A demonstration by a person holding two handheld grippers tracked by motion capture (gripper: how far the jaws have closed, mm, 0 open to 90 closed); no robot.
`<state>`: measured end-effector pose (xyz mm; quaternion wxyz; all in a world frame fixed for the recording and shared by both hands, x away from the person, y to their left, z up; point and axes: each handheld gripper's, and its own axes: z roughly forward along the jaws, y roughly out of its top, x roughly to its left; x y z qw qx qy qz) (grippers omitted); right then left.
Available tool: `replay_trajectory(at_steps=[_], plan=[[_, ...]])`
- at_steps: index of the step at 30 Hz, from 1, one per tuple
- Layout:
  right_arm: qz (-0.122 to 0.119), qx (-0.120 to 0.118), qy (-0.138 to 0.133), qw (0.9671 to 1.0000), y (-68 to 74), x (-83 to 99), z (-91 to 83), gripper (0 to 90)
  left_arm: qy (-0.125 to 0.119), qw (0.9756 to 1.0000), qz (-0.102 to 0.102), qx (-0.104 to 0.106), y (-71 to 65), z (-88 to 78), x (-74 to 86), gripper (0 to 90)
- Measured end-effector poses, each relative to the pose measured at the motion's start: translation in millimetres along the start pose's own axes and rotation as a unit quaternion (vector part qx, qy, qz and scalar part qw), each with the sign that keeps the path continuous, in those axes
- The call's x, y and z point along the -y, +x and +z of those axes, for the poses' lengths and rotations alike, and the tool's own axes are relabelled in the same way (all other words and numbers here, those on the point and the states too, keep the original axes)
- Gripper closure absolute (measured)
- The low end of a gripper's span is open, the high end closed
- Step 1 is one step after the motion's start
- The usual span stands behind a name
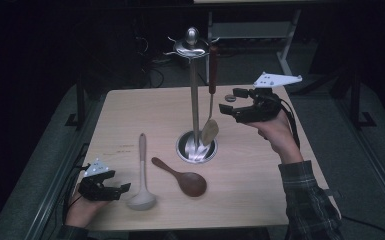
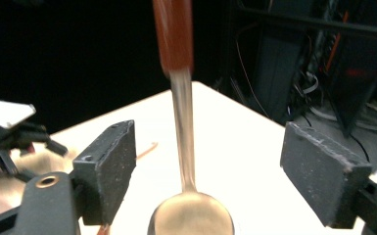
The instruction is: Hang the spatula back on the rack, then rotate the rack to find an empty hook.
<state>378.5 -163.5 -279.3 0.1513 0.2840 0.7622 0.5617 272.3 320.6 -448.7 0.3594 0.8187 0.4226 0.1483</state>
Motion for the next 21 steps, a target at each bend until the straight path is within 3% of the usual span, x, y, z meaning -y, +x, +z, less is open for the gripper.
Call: replay_trajectory(at_steps=[9,13,14,15,17,18,21], plan=[[0.035,0.034,0.033,0.9983,-13.5,51.9,-11.7,16.4,-0.003,1.0,-0.002,0.0,-0.5,-2.3,-1.1,18.9],[0.034,0.052,0.056,0.9965,-15.8,80.6,-17.4,15.9,0.002,1.0,-0.006,0.007,-0.1,-4.5,-5.3,23.7],[0.034,0.052,0.056,0.9965,-15.8,80.6,-17.4,15.9,0.002,0.9999,-0.007,0.008,-0.3,-4.8,-6.4,23.7],[0.036,0.057,0.065,0.9957,-16.0,90.7,-18.8,15.0,0.004,0.9999,-0.004,0.013,0.3,-6.4,-8.4,30.3],[0.04,0.058,0.068,0.9952,-16.2,96.6,-19.5,15.0,-0.002,0.9996,-0.017,0.021,-1.2,-10.3,-13.6,33.1],[0.044,0.061,0.078,0.9941,-16.6,108.9,-21.2,14.4,-0.001,0.9995,-0.018,0.027,-1.2,-11.8,-16.9,41.7],[0.054,0.065,0.088,0.9925,-15.7,123.3,-24.8,14.5,-0.01,0.999,-0.021,0.039,-2.8,-16.0,-26.7,52.1]])
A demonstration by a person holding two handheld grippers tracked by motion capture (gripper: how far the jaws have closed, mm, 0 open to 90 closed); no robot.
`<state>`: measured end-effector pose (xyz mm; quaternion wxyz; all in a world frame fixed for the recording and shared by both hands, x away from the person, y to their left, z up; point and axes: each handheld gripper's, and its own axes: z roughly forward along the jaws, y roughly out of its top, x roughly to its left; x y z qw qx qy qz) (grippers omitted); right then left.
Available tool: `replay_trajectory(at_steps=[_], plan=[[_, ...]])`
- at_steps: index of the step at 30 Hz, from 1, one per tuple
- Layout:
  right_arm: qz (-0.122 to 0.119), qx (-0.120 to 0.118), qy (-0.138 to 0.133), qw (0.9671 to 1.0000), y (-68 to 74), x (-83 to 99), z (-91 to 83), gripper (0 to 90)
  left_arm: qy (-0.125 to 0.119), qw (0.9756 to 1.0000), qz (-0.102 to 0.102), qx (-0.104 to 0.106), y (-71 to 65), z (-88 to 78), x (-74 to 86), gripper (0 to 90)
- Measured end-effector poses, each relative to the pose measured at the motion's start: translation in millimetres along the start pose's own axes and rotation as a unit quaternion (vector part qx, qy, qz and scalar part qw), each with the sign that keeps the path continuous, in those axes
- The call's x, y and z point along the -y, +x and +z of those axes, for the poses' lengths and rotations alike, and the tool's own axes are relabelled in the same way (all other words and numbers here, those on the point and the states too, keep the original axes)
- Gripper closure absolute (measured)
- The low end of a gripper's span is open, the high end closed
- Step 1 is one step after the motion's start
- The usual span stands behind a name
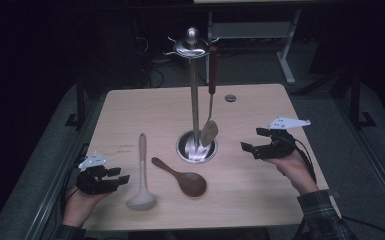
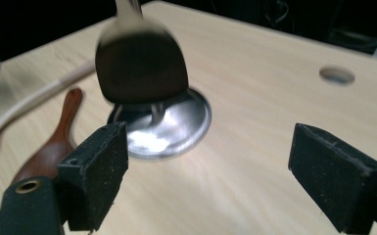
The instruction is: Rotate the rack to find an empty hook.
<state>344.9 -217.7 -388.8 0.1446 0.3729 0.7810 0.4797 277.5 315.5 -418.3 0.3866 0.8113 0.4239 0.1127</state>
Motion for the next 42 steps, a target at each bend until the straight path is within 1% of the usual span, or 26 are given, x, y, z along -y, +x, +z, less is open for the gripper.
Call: replay_trajectory(at_steps=[1,2,3,4,5,6,9,12,13,15,16,19,21,23,24,27,28,29,30,31,35,36,37,38,41,42], plan=[[0.0,0.0,0.0,1.0,0.0,0.0,0.0,14.5,0.0,1.0,0.005,0.003,-1.0,-1.9,-3.6,52.1],[0.002,0.001,0.004,1.0,-0.4,5.5,0.0,14.5,-0.003,0.9999,0.007,0.009,-3.2,-3.2,-7.7,55.9],[0.002,0.008,0.018,0.9998,-0.3,16.2,1.0,14.4,-0.002,0.9998,0.008,0.016,-6.6,-3.8,-13.8,62.9],[0.002,0.008,0.018,0.9998,-0.3,16.2,1.0,14.4,-0.002,0.9998,0.008,0.016,-6.6,-3.8,-13.8,65.7],[0.001,0.011,0.024,0.9997,0.2,21.2,1.0,14.5,0.003,0.9997,0.014,0.021,-8.6,-4.4,-18.5,65.7],[0.002,0.012,0.03,0.9995,0.9,27.1,1.0,14.4,0.004,0.9995,0.02,0.023,-10.0,-4.9,-22.7,70.0],[0.004,0.013,0.036,0.9993,2.1,36.9,-0.6,14.5,0.002,0.9993,0.023,0.029,-13.5,-6.2,-34.0,77.6],[0.011,0.014,0.034,0.9992,3.2,47.3,-2.2,14.6,-0.004,0.9991,0.023,0.035,-16.8,-9.2,-46.8,85.5],[0.013,0.018,0.04,0.9989,4.3,51.8,-2.2,14.6,-0.007,0.999,0.023,0.037,-17.8,-10.5,-51.0,89.2],[0.012,0.019,0.042,0.9989,4.3,54.0,-2.1,14.6,-0.01,0.9988,0.023,0.042,-19.4,-13.8,-60.0,89.4],[0.017,0.018,0.044,0.9987,4.9,55.7,-2.1,14.6,-0.011,0.9986,0.026,0.043,-20.2,-15.9,-65.8,89.5],[0.013,0.02,0.044,0.9987,6.0,59.7,-3.4,14.6,-0.015,0.9983,0.033,0.045,-22.9,-20.8,-78.9,89.5],[0.016,0.022,0.043,0.9987,6.5,60.2,-3.7,14.6,-0.019,0.9984,0.03,0.044,-23.8,-22.6,-85.4,89.5],[0.025,0.021,0.042,0.9986,8.5,62.6,-4.6,14.6,-0.023,0.9981,0.029,0.05,-24.8,-24.4,-93.2,89.5],[0.021,0.02,0.043,0.9987,8.9,63.5,-4.7,14.6,-0.023,0.9979,0.03,0.053,-25.8,-25.5,-97.7,89.5],[0.012,0.022,0.047,0.9986,12.5,66.3,-6.5,14.6,-0.03,0.9963,0.034,0.073,-31.8,-28.2,-114.1,89.5],[0.011,0.028,0.048,0.9984,14.1,67.2,-7.1,14.6,-0.031,0.9957,0.036,0.079,-33.9,-29.0,-119.5,89.6],[0.01,0.032,0.05,0.9982,15.4,67.9,-7.5,14.6,-0.032,0.9954,0.038,0.082,-35.6,-29.6,-123.7,89.6],[0.007,0.036,0.05,0.9981,17.9,69.3,-8.3,14.6,-0.032,0.9948,0.049,0.083,-40.3,-31.7,-135.2,89.6],[0.005,0.037,0.052,0.9979,19.0,70.0,-8.6,14.6,-0.032,0.9948,0.049,0.083,-40.3,-31.7,-135.2,89.6],[0.007,0.035,0.06,0.9975,20.8,74.2,-7.4,14.5,-0.036,0.9934,0.068,0.086,-49.2,-38.2,-159.2,89.6],[0.006,0.033,0.067,0.9972,20.8,76.7,-5.8,14.5,-0.038,0.9926,0.077,0.085,-52.7,-42.1,-171.1,89.6],[0.006,0.033,0.067,0.9972,20.8,76.7,-5.8,14.5,-0.038,0.9926,0.077,0.085,-52.7,-42.1,-171.1,89.6],[0.009,0.032,0.07,0.997,21.4,77.3,-4.9,14.5,-0.038,0.9922,0.083,0.085,-54.1,-44.0,-177.0,89.6],[-0.003,0.037,0.077,0.9963,22.5,78.5,-1.0,14.0,-0.04,0.9916,0.085,0.089,-59.3,-47.3,-193.8,89.6],[-0.003,0.037,0.077,0.9963,22.5,78.5,-1.0,14.0,-0.04,0.9912,0.09,0.088,-60.7,-48.3,-199.4,89.6]])
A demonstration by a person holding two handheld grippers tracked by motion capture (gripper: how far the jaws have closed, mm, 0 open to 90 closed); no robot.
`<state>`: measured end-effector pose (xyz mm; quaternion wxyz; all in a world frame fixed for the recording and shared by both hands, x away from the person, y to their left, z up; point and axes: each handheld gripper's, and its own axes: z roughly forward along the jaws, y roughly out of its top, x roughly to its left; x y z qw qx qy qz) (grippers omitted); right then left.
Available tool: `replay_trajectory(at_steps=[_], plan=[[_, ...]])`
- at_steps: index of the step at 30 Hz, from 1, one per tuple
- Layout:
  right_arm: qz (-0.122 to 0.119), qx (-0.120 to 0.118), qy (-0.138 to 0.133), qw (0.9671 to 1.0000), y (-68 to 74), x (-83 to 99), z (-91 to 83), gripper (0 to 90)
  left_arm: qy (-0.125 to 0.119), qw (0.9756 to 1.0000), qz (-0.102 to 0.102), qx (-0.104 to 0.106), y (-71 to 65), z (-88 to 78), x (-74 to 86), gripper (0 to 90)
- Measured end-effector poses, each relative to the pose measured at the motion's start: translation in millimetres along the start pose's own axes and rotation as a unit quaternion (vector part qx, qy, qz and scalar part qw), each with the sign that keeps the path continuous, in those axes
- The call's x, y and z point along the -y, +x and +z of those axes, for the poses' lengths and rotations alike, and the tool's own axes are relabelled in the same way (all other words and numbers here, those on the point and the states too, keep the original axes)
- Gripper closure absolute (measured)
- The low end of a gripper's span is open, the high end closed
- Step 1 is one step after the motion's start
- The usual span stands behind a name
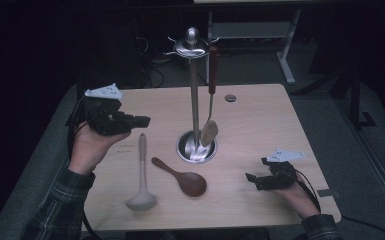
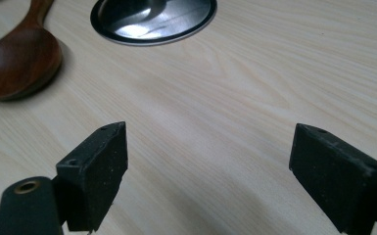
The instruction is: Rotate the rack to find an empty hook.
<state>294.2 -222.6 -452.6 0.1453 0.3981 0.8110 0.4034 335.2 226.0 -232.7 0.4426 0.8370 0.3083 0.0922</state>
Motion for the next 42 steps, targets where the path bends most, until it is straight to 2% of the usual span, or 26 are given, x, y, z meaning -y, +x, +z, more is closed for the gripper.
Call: replay_trajectory(at_steps=[4,7,8,13,14,19,20,24,30,35,37,40,42], plan=[[-0.007,0.002,0.005,1.0,0.0,2.3,0.8,13.8,-0.006,0.9999,0.008,0.003,-4.1,-2.4,-24.2,89.6],[-0.008,0.006,0.002,0.9999,-0.4,1.7,0.4,13.8,-0.012,0.9996,0.025,0.005,-9.3,-5.2,-46.4,89.6],[-0.009,0.007,0.002,0.9999,-0.3,1.5,0.5,13.8,-0.012,0.9996,0.025,0.005,-9.3,-5.2,-46.4,89.6],[-0.014,0.013,0.002,0.9998,-1.3,2.1,2.2,13.8,-0.019,0.9986,0.047,0.013,-18.1,-6.6,-79.8,89.6],[-0.014,0.013,0.002,0.9998,-1.3,2.1,2.2,13.8,-0.019,0.9986,0.047,0.013,-18.1,-6.6,-79.8,89.7],[-0.012,0.023,-0.005,0.9996,-3.9,1.8,1.7,13.8,-0.03,0.998,0.055,0.014,-18.6,-7.5,-106.9,89.6],[-0.012,0.024,-0.006,0.9996,-4.2,1.9,2.0,13.9,-0.03,0.998,0.055,0.014,-18.6,-7.5,-106.9,89.7],[-0.012,0.029,-0.007,0.9995,-4.4,1.9,1.2,13.9,-0.033,0.9973,0.066,0.008,-18.4,-9.3,-122.9,89.7],[-0.012,0.032,-0.013,0.9993,-6.2,2.6,-1.2,13.9,-0.035,0.9974,0.063,-0.005,-12.0,-10.0,-143.1,89.7],[-0.011,0.033,-0.014,0.9993,-6.9,2.6,-1.7,13.9,-0.027,0.9976,0.06,-0.019,-4.6,-5.6,-147.7,89.7],[-0.011,0.033,-0.014,0.9993,-7.1,2.6,-1.7,13.9,-0.03,0.9979,0.055,-0.013,-2.3,-4.4,-148.1,89.7],[-0.01,0.034,-0.013,0.9993,-7.3,2.4,-1.3,13.9,-0.029,0.9973,0.062,-0.028,-1.2,-2.9,-149.5,89.7],[-0.008,0.035,-0.012,0.9993,-6.9,2.3,-1.3,13.9,-0.029,0.9974,0.06,-0.029,1.3,-2.3,-150.0,89.7]])
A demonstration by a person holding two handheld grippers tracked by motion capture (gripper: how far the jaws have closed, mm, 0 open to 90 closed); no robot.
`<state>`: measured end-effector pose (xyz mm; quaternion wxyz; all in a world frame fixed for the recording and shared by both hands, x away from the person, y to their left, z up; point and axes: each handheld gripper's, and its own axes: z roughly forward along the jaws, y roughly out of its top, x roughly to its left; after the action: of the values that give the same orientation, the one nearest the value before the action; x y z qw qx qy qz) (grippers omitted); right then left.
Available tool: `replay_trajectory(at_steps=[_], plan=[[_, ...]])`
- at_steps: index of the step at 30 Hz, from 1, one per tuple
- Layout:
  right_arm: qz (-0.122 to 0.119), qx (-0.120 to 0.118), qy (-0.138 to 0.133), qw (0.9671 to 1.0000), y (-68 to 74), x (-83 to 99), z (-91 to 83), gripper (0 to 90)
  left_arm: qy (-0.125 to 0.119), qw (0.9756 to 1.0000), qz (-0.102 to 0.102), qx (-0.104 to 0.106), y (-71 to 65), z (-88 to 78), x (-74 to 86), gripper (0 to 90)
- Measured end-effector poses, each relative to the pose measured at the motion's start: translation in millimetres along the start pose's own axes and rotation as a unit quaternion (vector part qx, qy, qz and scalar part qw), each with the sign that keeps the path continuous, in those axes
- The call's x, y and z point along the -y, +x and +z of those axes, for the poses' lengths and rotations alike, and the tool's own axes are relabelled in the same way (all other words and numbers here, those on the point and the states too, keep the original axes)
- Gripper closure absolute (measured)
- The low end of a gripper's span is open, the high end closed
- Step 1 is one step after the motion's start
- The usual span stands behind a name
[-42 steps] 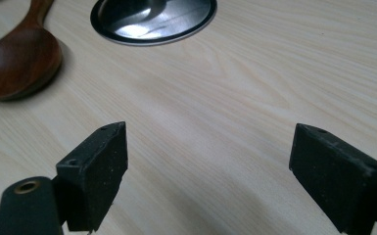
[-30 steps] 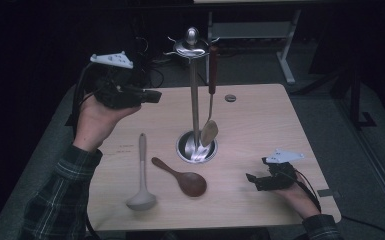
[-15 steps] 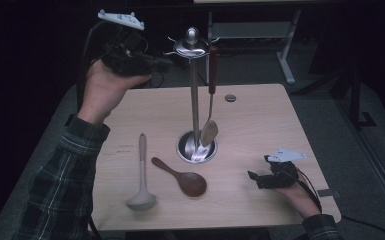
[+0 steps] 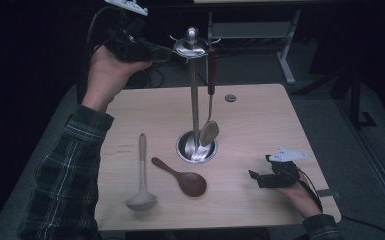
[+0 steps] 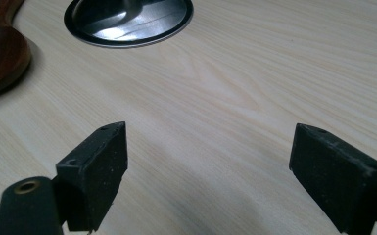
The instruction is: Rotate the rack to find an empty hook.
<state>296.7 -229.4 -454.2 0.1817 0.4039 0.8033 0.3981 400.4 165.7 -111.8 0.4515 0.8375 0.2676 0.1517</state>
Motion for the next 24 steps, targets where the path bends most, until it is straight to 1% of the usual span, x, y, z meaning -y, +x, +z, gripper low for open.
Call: replay_trajectory(at_steps=[4,10,11,13,15,17,20,21,24], plan=[[-0.004,0.002,-0.002,1.0,-0.6,0.2,-0.1,13.9,-0.001,0.9999,-0.006,-0.01,8.1,1.3,-1.7,89.7],[-0.002,0.002,-0.001,1.0,-0.6,0.2,0.1,13.9,0.001,0.9997,-0.008,-0.023,18.4,4.8,-6.3,89.7],[-0.002,0.001,-0.001,1.0,-0.7,0.2,0.3,13.9,0.003,0.9994,-0.006,-0.033,20.6,6.1,-7.3,89.7],[-0.004,0.002,-0.002,1.0,-1.4,0.4,0.7,13.9,0.005,0.9989,-0.006,-0.045,24.3,8.3,-8.4,89.7],[-0.002,0.002,-0.001,1.0,-1.6,0.4,0.8,13.9,0.003,0.9991,-0.011,-0.041,26.9,9.0,-8.7,89.7],[-0.001,0.003,-0.001,1.0,-1.8,0.6,0.8,13.9,0.001,0.999,-0.011,-0.044,25.5,7.7,-8.1,89.7],[0.002,0.004,0.0,1.0,-2.3,0.9,0.8,13.9,-0.005,0.9995,-0.013,-0.03,23.1,3.0,-6.4,89.7],[-0.001,0.004,0.0,1.0,-2.8,1.0,1.1,13.9,-0.009,0.9996,-0.017,-0.022,21.0,0.2,-5.5,89.7],[-0.001,0.002,0.0,1.0,-3.2,1.1,1.2,14.0,-0.015,0.9996,-0.023,-0.009,13.9,-7.1,-3.4,89.7]])
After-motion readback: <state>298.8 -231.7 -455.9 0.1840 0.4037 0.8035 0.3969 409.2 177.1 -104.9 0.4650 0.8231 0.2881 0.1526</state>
